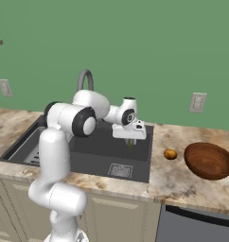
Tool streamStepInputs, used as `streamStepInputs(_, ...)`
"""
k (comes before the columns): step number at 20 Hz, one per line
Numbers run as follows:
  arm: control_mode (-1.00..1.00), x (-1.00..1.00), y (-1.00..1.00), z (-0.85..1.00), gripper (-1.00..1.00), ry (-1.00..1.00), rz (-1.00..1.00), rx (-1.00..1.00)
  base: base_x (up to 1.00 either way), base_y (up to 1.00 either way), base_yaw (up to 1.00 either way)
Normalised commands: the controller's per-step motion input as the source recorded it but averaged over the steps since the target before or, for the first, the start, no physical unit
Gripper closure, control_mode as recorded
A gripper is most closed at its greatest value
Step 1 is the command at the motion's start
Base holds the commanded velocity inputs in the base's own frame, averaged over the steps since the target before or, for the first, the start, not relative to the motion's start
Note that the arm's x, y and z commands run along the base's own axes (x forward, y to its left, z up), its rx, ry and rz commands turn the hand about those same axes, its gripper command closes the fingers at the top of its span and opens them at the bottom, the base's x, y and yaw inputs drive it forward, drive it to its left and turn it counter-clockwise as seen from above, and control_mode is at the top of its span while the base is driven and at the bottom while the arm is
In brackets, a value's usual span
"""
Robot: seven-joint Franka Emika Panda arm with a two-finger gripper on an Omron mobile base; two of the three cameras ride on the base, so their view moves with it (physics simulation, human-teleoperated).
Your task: Remove the mango and lemon wedge from the sink. Then move the bowl and cup from the counter to the sink for washing.
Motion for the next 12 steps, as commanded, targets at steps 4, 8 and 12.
streamStepInputs(4,-1.0,-0.17,-0.09,0.34,1.0,0.0,0.0,0.0,0.0,0.0,0.0)
streamStepInputs(8,-1.0,-0.18,-0.1,0.33,1.0,0.0,0.0,0.0,0.0,0.0,0.0)
streamStepInputs(12,-1.0,-0.19,-0.11,0.31,1.0,0.0,0.0,0.0,0.0,0.0,0.0)
